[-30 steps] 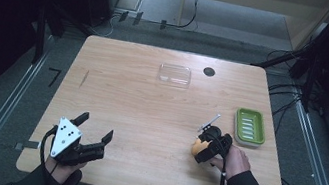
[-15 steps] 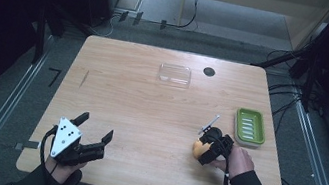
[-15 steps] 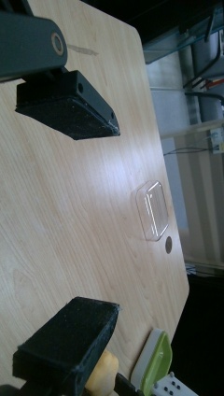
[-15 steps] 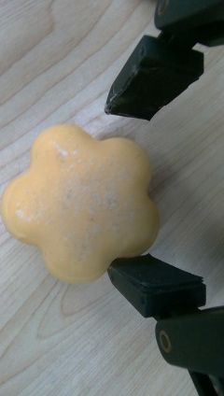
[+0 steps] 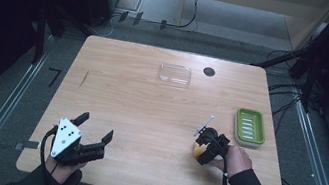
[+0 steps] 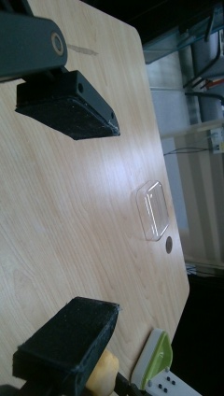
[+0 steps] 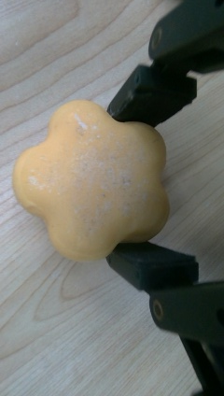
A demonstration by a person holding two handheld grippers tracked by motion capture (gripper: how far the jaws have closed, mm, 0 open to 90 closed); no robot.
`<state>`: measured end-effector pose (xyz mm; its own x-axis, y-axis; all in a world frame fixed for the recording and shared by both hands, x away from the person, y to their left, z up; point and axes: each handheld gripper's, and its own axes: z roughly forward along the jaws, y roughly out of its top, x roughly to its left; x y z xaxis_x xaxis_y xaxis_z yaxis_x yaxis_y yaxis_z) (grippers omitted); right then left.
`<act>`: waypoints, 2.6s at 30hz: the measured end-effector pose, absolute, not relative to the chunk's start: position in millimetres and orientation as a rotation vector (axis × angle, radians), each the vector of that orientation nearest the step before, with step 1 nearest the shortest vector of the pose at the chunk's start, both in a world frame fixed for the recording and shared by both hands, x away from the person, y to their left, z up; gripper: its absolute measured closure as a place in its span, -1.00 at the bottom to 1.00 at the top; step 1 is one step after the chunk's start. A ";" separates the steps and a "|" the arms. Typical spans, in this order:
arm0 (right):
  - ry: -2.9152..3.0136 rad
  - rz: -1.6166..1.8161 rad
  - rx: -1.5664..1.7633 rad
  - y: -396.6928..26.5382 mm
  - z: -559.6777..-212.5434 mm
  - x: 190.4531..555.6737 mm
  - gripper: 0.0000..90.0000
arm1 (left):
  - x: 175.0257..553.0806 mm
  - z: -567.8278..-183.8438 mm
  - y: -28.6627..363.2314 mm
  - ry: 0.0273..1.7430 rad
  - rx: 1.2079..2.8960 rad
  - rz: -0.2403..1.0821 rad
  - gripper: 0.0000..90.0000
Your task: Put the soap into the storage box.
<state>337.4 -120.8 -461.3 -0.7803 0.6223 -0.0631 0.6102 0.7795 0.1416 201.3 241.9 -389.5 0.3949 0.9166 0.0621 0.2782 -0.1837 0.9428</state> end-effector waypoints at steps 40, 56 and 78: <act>2.792 0.193 1.047 -135.9 -451.0 330.9 -0.11 | 201.5 -389.4 242.5 1.063 1.689 0.827 -0.70; 2.741 0.183 1.124 -158.2 -446.9 336.1 -0.11 | 201.4 -389.3 242.7 1.063 1.689 0.828 -0.70; 2.680 0.165 1.183 -178.4 -442.2 341.2 -0.11 | 201.3 -389.3 242.9 1.062 1.688 0.828 -0.70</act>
